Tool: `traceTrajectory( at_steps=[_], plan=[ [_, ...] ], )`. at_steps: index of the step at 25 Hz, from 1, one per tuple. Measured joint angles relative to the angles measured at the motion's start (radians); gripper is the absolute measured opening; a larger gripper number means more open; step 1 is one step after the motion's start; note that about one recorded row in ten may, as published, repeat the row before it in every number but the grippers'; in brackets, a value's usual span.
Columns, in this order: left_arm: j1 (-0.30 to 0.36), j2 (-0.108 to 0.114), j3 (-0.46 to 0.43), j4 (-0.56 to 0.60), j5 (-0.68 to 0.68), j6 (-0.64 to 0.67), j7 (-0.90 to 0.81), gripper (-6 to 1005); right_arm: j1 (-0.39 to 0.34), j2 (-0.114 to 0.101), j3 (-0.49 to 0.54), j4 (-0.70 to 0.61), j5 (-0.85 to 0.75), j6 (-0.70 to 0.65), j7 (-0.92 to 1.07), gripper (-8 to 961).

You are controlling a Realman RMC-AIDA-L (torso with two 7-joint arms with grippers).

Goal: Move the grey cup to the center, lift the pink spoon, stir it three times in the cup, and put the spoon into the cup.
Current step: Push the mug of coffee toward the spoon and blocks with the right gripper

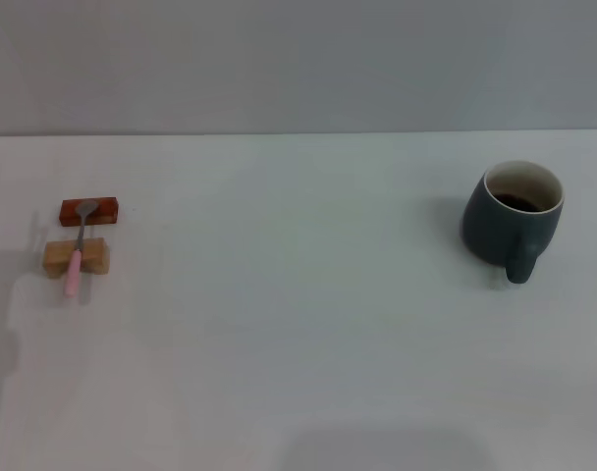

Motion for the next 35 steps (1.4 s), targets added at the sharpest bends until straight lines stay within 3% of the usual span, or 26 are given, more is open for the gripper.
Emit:
traceTrajectory(
  at_steps=[8,11,14,25,35],
  plan=[
    [0.000,0.001,-0.002,0.001,0.000,0.005,0.000,833,0.097,-0.031,-0.040,0.001,0.000,0.140,-0.003,-2],
    [0.001,0.001,-0.004,0.001,0.000,0.006,0.000,833,0.125,-0.037,-0.054,0.003,0.000,0.179,-0.003,-2],
    [0.002,0.003,-0.005,0.003,0.000,0.007,0.000,833,0.200,-0.048,-0.111,0.004,0.000,0.325,-0.005,-2],
    [0.000,0.003,-0.004,-0.002,0.000,0.008,0.000,833,0.279,-0.021,-0.249,0.025,0.000,0.459,-0.005,-2],
    [-0.003,0.000,0.000,-0.006,0.000,0.008,-0.002,833,0.305,-0.007,-0.330,0.059,-0.001,0.516,-0.005,-3]
  ],
)
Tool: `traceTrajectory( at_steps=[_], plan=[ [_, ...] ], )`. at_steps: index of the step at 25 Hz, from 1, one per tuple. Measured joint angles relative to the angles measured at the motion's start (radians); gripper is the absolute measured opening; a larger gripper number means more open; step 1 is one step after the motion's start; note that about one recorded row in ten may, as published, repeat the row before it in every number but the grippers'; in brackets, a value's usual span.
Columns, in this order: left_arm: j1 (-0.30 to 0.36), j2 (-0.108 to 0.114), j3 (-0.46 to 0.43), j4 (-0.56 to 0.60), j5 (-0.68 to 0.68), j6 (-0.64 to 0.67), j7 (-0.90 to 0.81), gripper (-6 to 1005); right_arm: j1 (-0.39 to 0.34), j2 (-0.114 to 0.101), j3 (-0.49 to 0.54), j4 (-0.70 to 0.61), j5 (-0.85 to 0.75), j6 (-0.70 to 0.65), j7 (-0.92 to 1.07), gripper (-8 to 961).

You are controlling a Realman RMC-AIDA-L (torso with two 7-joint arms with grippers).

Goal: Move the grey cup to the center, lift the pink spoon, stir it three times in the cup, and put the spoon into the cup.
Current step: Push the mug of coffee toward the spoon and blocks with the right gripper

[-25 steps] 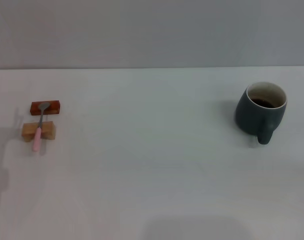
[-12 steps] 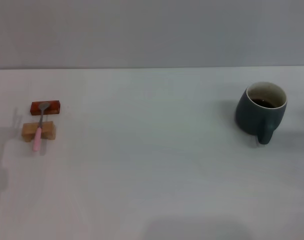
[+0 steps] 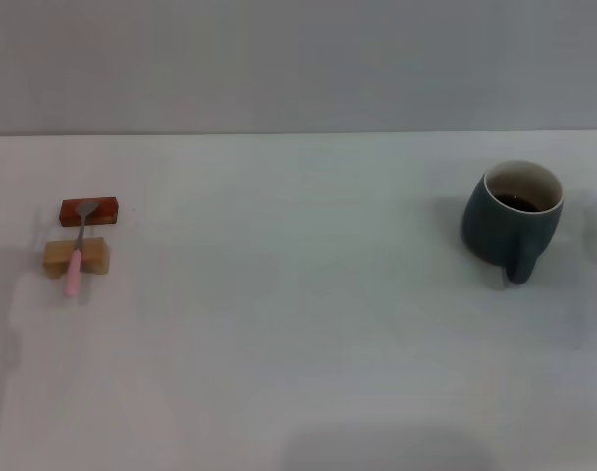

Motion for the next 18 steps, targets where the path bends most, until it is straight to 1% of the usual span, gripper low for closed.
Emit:
traceTrajectory(
  at_steps=[2,4,6,18],
  plan=[
    [0.000,0.000,0.000,0.000,0.000,0.000,-0.001,833,0.007,0.006,-0.015,0.000,0.000,0.008,0.000,-3],
    [0.001,0.000,0.001,0.000,0.000,0.000,-0.004,833,0.017,0.018,-0.039,0.001,0.000,0.011,0.000,-3],
    [0.001,0.000,0.001,0.000,0.000,0.000,-0.004,833,0.023,0.022,-0.050,0.002,0.000,0.017,0.000,-3],
    [-0.005,0.000,0.001,-0.003,0.000,0.002,-0.016,834,0.038,0.027,-0.086,0.029,0.000,0.049,0.000,-2]
  ],
)
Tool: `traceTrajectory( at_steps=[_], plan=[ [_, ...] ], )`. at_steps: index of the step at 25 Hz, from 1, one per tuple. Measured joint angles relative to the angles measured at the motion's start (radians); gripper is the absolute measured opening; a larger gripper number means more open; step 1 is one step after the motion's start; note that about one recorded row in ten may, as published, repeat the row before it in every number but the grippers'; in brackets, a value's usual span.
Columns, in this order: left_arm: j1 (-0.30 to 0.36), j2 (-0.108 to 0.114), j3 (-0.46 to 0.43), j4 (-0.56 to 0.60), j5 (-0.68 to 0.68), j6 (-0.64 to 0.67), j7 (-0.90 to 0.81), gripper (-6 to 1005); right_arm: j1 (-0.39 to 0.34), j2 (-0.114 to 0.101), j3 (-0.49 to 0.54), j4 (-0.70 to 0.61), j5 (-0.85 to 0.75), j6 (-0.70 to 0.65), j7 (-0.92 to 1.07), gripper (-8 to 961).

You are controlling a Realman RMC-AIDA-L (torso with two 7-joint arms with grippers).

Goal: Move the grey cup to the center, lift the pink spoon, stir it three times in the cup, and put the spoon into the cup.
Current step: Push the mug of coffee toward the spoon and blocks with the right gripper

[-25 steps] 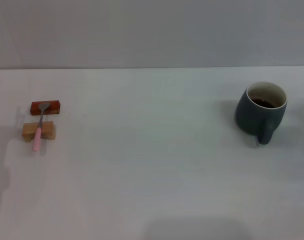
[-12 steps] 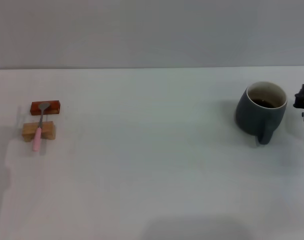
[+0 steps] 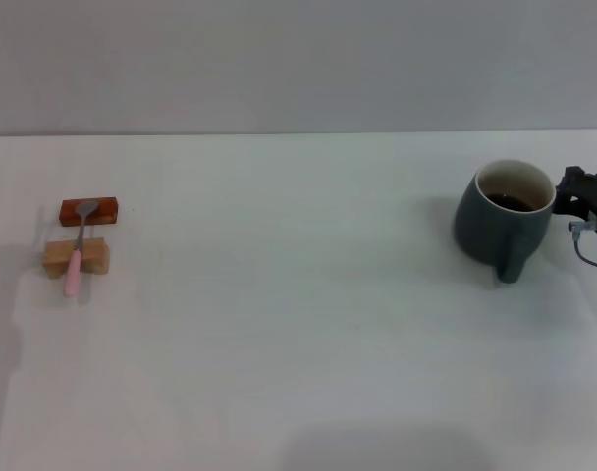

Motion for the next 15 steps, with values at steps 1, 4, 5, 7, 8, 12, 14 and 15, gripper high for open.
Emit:
traceTrajectory(
  at_steps=[1,4,5,7,8,12,14,15],
  plan=[
    [-0.001,0.000,0.000,0.000,0.000,0.000,0.000,834,0.002,0.000,-0.002,0.003,0.000,0.002,0.000,-3],
    [-0.001,0.000,0.000,0.000,0.000,0.000,0.000,834,0.018,0.010,-0.016,0.011,0.000,0.012,0.000,-3],
    [-0.001,0.000,0.000,0.000,0.000,0.000,0.000,834,0.018,0.010,-0.016,0.011,0.000,0.012,0.000,-3],
    [-0.003,0.000,0.000,0.000,0.000,0.000,0.000,833,0.029,0.017,-0.027,0.014,0.000,0.019,0.000,-3],
    [-0.003,0.000,0.000,0.000,0.000,0.000,0.000,833,0.036,0.021,-0.033,0.016,0.000,0.023,0.000,-3],
    [-0.004,0.001,0.000,0.000,0.000,0.000,0.000,833,0.057,0.031,-0.057,0.034,-0.001,0.035,0.000,-2],
    [-0.004,0.002,-0.001,0.000,0.000,0.000,0.000,833,0.068,0.033,-0.068,0.058,-0.007,0.041,0.000,-2],
    [-0.004,0.002,-0.001,0.000,0.000,0.000,0.000,833,0.072,0.033,-0.068,0.065,-0.009,0.045,0.000,-2]
  ],
)
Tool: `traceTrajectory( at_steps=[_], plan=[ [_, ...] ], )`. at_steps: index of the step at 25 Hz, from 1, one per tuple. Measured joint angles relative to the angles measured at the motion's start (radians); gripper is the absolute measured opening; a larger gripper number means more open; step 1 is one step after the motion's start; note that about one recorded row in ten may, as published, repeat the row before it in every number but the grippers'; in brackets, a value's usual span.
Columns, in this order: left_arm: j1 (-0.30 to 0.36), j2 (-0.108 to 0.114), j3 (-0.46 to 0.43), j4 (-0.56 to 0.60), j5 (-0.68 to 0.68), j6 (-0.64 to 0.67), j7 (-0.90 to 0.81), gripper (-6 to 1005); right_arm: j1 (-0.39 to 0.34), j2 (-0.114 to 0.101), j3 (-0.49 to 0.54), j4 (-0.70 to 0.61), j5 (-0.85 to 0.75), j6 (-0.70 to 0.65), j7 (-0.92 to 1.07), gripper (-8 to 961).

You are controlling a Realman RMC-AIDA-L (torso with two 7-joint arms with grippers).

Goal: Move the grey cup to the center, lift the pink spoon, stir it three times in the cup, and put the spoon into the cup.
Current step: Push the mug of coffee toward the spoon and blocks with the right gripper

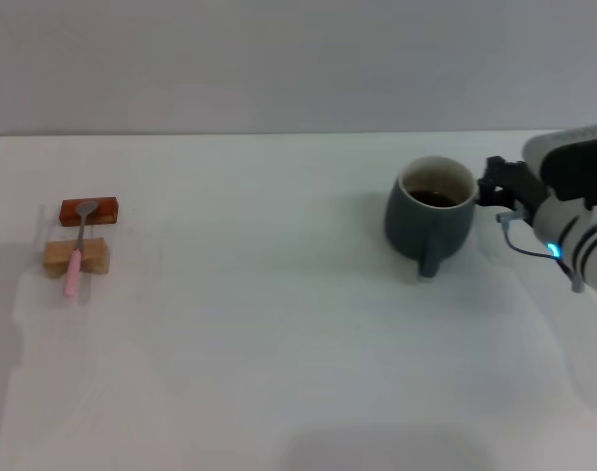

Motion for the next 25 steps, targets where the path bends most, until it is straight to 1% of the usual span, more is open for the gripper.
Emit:
traceTrajectory(
  at_steps=[5,14,25],
  plan=[
    [0.000,0.001,-0.002,0.003,0.000,0.000,0.000,834,0.013,0.001,-0.011,0.025,-0.004,0.016,0.000,-3],
    [0.000,0.001,-0.001,0.001,0.000,0.000,0.000,834,0.033,0.006,-0.082,0.119,-0.018,0.043,0.000,-2],
    [0.005,-0.002,0.013,0.000,0.000,0.000,-0.007,833,0.057,0.012,-0.101,0.164,-0.056,0.058,0.002,-1]
  ],
)
